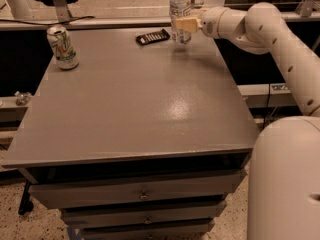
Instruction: Move blue plastic bottle near rxbar chocolate
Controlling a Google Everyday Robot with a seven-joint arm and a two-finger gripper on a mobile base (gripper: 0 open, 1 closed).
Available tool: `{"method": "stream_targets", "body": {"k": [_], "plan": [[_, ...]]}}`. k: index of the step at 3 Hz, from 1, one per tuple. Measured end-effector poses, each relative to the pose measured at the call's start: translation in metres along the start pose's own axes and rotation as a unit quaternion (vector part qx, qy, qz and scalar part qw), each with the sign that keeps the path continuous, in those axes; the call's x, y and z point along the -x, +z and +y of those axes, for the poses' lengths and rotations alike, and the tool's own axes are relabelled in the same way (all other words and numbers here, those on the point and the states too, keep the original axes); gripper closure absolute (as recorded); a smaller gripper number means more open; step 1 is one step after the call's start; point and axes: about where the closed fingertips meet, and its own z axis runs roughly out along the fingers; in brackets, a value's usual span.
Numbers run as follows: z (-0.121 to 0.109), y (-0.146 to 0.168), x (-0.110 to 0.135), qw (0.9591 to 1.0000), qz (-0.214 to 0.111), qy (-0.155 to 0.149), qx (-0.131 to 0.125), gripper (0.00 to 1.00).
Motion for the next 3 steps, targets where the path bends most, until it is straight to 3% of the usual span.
{"method": "stream_targets", "body": {"k": [2, 3], "plan": [[-0.005, 0.03, -0.002, 0.9997, -0.015, 0.017, -0.008, 1.0], [-0.006, 0.034, -0.006, 0.9995, -0.011, 0.026, -0.013, 0.82]]}}
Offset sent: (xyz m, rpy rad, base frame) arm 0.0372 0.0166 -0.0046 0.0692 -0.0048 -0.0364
